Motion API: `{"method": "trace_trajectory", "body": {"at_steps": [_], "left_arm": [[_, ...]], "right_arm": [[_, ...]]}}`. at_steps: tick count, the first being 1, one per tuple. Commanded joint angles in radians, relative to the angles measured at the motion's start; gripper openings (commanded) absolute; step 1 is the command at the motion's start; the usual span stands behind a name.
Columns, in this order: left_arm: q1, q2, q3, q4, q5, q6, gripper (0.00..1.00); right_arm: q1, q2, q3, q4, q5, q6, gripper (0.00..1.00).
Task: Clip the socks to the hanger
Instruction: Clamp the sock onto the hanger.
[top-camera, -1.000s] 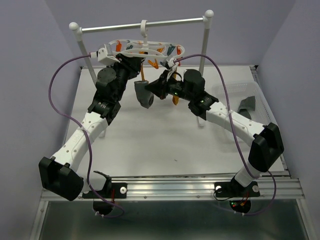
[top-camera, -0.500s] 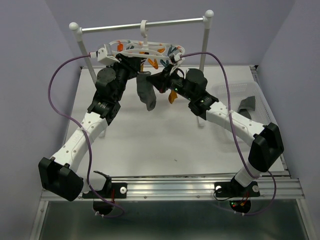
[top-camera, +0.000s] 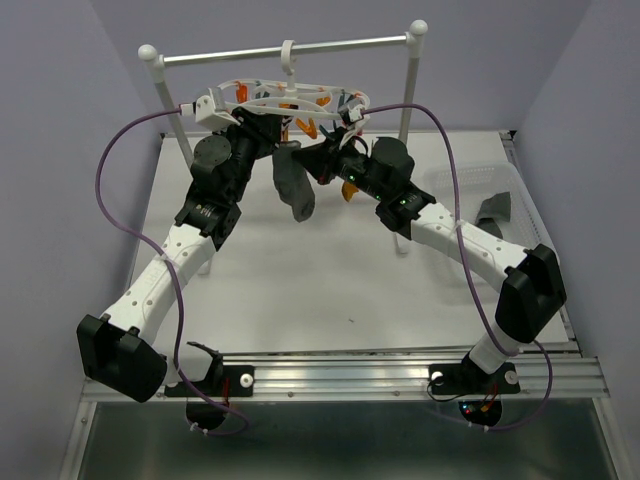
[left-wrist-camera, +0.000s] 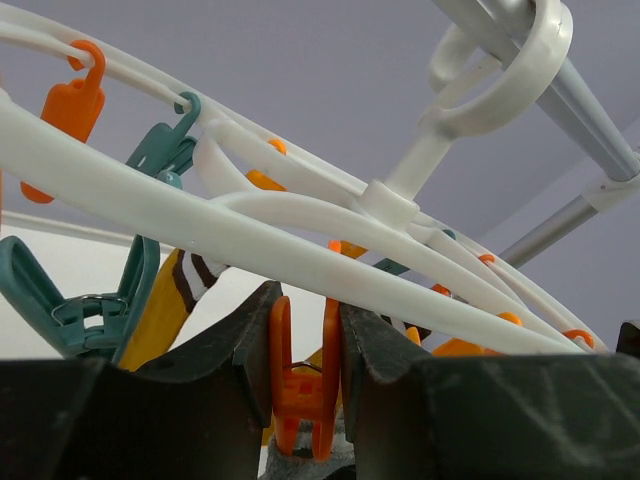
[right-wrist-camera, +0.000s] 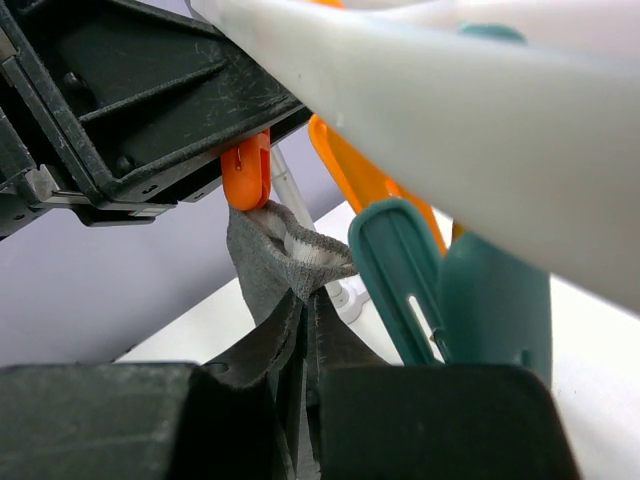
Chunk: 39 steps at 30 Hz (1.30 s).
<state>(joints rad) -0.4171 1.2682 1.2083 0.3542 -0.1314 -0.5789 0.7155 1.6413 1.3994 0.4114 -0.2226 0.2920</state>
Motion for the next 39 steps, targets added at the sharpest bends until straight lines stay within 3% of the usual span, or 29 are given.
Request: {"method": "trace_trajectory", "body": {"at_steps": [1, 11, 22, 39], "left_arm": [[0.012, -0.043, 0.023, 0.043, -0.011, 0.024, 0.0], [0.024, -0.039, 0.05, 0.034, 0.007, 0.053, 0.0], [0.035, -0.035, 0.053, 0.02, 0.021, 0.068, 0.0], [0.043, -0.012, 0.053, 0.035, 0.044, 0.06, 0.0]], "right_arm": [[0.01, -0.011, 0.055, 0.049, -0.015, -0.005, 0.01], [0.01, -0.003, 0.047, -0.034, -0.093, -0.037, 0.01], [0.01, -0.026, 0.047, -0.025, 0.026, -0.056, 0.01], [0.01, -0.012, 0.085, 0.015, 0.012, -0.056, 0.01]]}}
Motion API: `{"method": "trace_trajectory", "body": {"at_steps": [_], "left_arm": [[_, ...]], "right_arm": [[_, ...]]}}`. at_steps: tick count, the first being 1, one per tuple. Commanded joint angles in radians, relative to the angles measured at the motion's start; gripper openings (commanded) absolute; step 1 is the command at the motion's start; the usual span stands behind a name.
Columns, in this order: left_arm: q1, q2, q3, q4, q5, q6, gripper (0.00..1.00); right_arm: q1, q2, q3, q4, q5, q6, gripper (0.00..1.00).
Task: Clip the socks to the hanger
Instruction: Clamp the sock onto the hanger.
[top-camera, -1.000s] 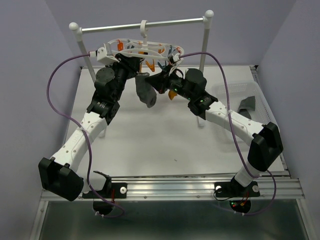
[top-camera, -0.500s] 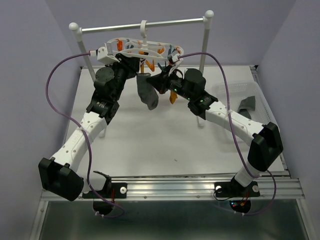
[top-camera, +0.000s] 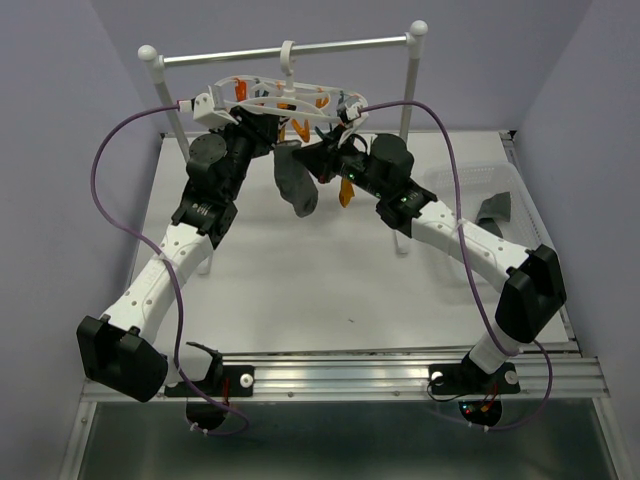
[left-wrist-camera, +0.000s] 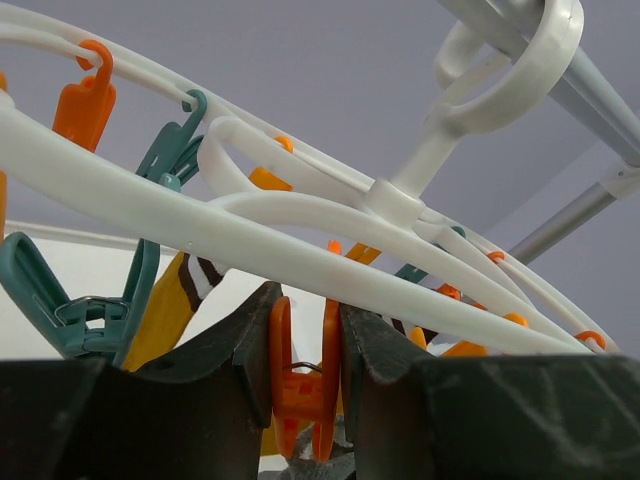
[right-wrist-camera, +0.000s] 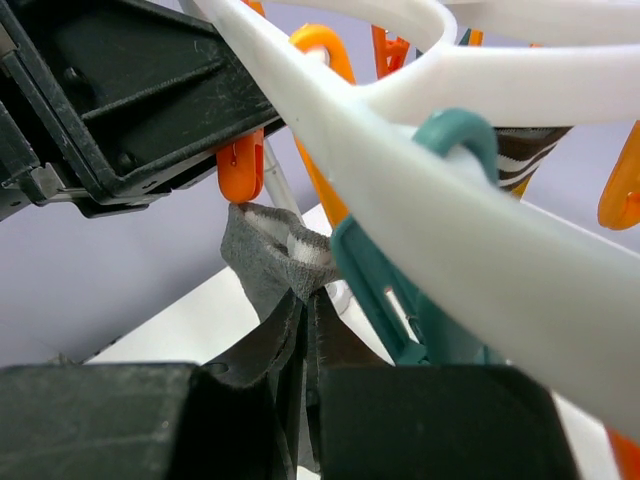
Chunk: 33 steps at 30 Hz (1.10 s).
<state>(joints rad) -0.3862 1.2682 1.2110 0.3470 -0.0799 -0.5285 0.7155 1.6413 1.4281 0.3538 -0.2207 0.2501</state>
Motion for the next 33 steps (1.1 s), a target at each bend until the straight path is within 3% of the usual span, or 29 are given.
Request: {"method": "trace_trajectory", "body": {"at_steps": [1, 33], "left_arm": [[0.012, -0.012, 0.048, 0.043, -0.004, 0.009, 0.0], [0.015, 0.02, 0.074, 0.033, 0.031, 0.013, 0.0]], "right_arm": [[0.01, -0.011, 0.058, 0.076, 0.029, -0.014, 0.01], [0.01, 0.063, 0.13, 0.126, 0.034, -0.005, 0.01]]}}
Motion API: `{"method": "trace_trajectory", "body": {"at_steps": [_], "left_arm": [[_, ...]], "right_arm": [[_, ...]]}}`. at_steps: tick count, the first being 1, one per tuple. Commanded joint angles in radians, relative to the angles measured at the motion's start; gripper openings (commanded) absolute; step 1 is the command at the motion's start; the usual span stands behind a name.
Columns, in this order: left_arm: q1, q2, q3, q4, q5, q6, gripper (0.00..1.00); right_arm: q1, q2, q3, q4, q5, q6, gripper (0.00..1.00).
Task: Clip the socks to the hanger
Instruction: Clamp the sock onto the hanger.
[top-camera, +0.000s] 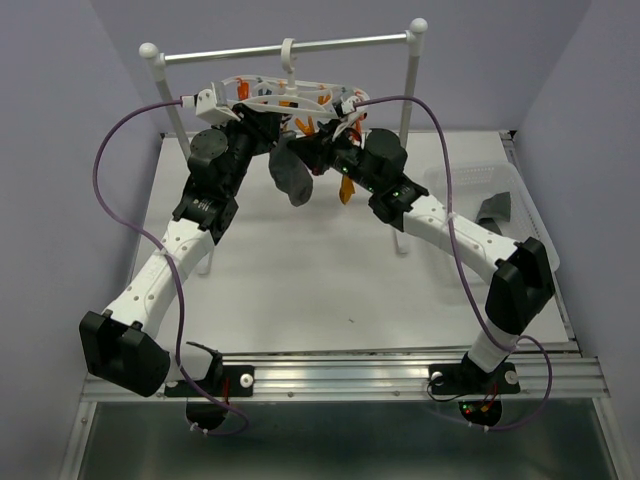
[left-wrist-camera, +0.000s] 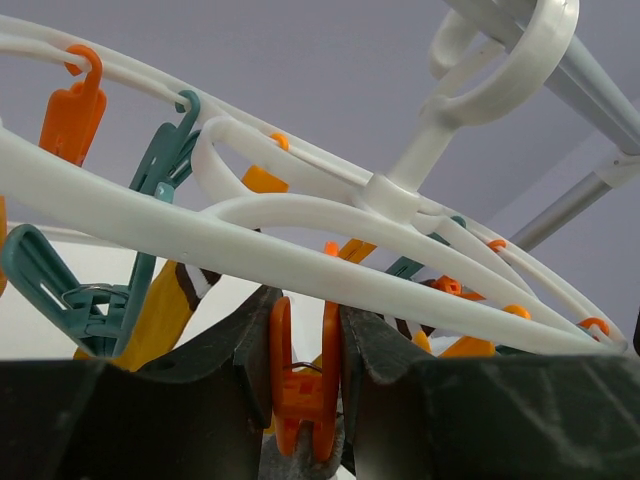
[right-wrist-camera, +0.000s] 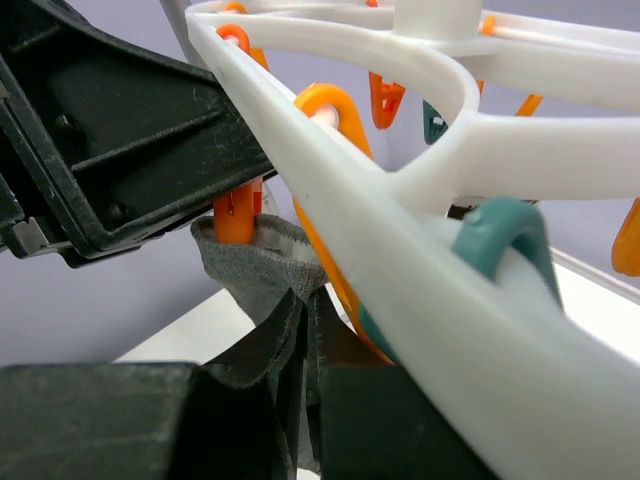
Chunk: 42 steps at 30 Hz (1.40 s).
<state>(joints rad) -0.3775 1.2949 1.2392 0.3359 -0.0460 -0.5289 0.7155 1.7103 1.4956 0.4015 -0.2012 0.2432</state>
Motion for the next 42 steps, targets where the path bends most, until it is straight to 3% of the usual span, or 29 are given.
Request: {"method": "trace_trajectory", "body": {"at_steps": [1, 21, 23, 24, 27, 33, 35, 36, 37, 38, 39, 40, 42], "left_arm": [[0.008, -0.006, 0.045, 0.045, -0.008, 0.017, 0.0], [0.006, -0.011, 0.037, 0.057, 0.023, 0.027, 0.01], [0.008, -0.014, 0.039, 0.058, 0.024, 0.027, 0.21], [0.008, -0.016, 0.039, 0.058, 0.024, 0.027, 0.43], [0.006, -0.017, 0.037, 0.063, 0.032, 0.02, 0.65], [0.008, -0.02, 0.036, 0.068, 0.041, 0.02, 0.77], [0.006, -0.022, 0.031, 0.069, 0.041, 0.021, 0.8], [0.008, -0.026, 0.029, 0.069, 0.041, 0.021, 0.82], [0.006, -0.029, 0.026, 0.068, 0.041, 0.021, 0.84], [0.008, -0.032, 0.02, 0.068, 0.04, 0.021, 0.96], [0.008, -0.035, 0.019, 0.069, 0.04, 0.023, 0.97], [0.008, -0.04, 0.011, 0.068, 0.04, 0.023, 0.99], [0.008, -0.049, 0.002, 0.066, 0.038, 0.02, 0.99]], "right_arm": [[0.01, -0.009, 0.066, 0.076, 0.008, 0.002, 0.01], [0.01, 0.028, 0.192, -0.078, -0.026, 0.001, 0.02], [0.01, 0.026, 0.189, -0.082, -0.023, 0.001, 0.02], [0.01, 0.026, 0.187, -0.085, -0.02, -0.001, 0.02], [0.01, 0.022, 0.181, -0.087, -0.015, -0.002, 0.02], [0.01, 0.018, 0.167, -0.098, -0.004, -0.004, 0.09], [0.01, 0.012, 0.16, -0.101, 0.008, -0.005, 0.17], [0.01, 0.009, 0.155, -0.102, 0.014, -0.005, 0.33], [0.01, 0.006, 0.149, -0.104, 0.028, -0.005, 0.38], [0.01, -0.003, 0.143, -0.105, 0.032, -0.007, 0.42], [0.01, -0.006, 0.128, -0.107, 0.04, -0.005, 0.46], [0.01, -0.012, 0.118, -0.11, 0.055, -0.004, 0.56], [0.01, -0.038, 0.097, -0.113, 0.069, -0.005, 0.61]]}}
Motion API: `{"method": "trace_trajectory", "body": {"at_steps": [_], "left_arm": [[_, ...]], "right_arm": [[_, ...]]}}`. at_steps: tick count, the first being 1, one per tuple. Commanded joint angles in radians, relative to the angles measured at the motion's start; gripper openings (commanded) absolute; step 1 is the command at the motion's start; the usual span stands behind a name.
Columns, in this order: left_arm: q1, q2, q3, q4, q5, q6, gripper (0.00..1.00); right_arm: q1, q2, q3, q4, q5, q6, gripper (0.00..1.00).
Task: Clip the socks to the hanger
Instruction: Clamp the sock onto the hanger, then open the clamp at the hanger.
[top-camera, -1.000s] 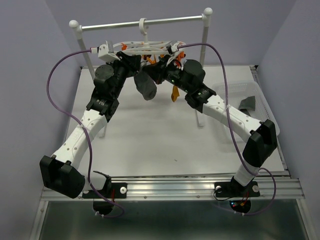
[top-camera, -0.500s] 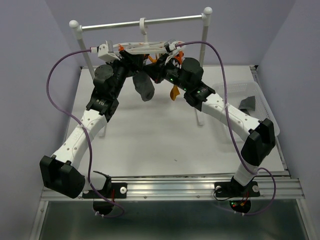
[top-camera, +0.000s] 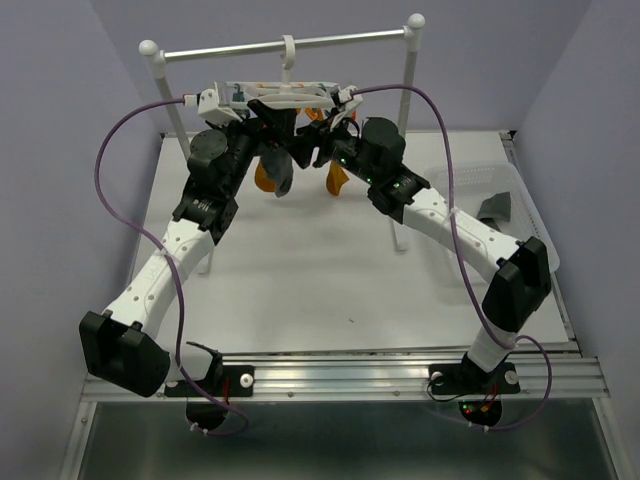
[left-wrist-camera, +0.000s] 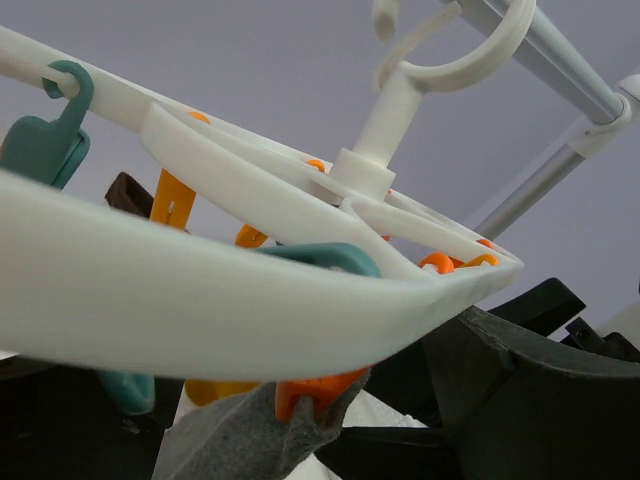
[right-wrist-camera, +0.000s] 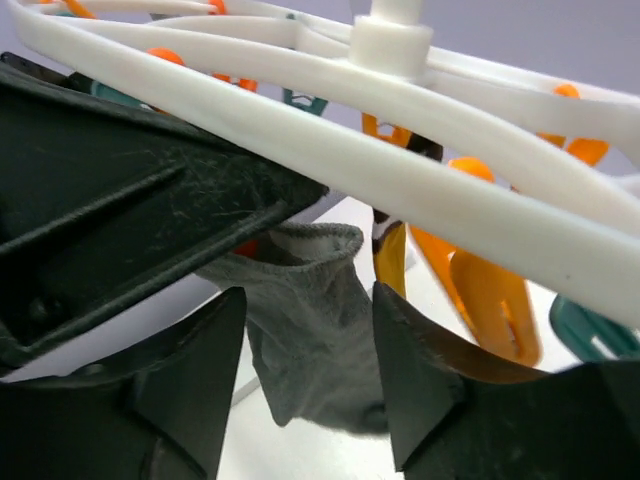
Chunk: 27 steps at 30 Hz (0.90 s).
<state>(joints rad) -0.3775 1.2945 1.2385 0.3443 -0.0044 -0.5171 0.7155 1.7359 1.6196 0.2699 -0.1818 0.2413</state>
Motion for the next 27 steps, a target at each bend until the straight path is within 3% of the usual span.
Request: {"method": "trace_trajectory", "body": {"at_steps": [1, 5, 6, 8, 14, 27], "left_arm": [[0.008, -0.057, -0.007, 0.059, -0.005, 0.008, 0.99], [0.008, -0.087, -0.034, 0.05, -0.014, 0.0, 0.99], [0.008, -0.087, -0.04, 0.045, -0.017, -0.001, 0.99], [0.008, -0.106, -0.059, 0.029, -0.02, -0.003, 0.99], [0.008, -0.147, -0.09, 0.009, -0.065, -0.009, 0.99], [0.008, -0.218, -0.165, 0.001, -0.069, -0.038, 0.99]], "right_arm": [[0.01, -0.074, -0.055, 0.014, 0.067, -0.007, 0.67], [0.01, -0.148, -0.139, 0.002, 0.108, -0.02, 0.86], [0.01, -0.148, -0.159, 0.002, 0.114, -0.023, 0.86], [0.01, -0.18, -0.217, -0.001, 0.143, -0.042, 1.0], [0.01, -0.269, -0.322, -0.035, 0.28, -0.068, 1.0], [0.01, -0.398, -0.438, -0.112, 0.424, -0.188, 1.0]]}}
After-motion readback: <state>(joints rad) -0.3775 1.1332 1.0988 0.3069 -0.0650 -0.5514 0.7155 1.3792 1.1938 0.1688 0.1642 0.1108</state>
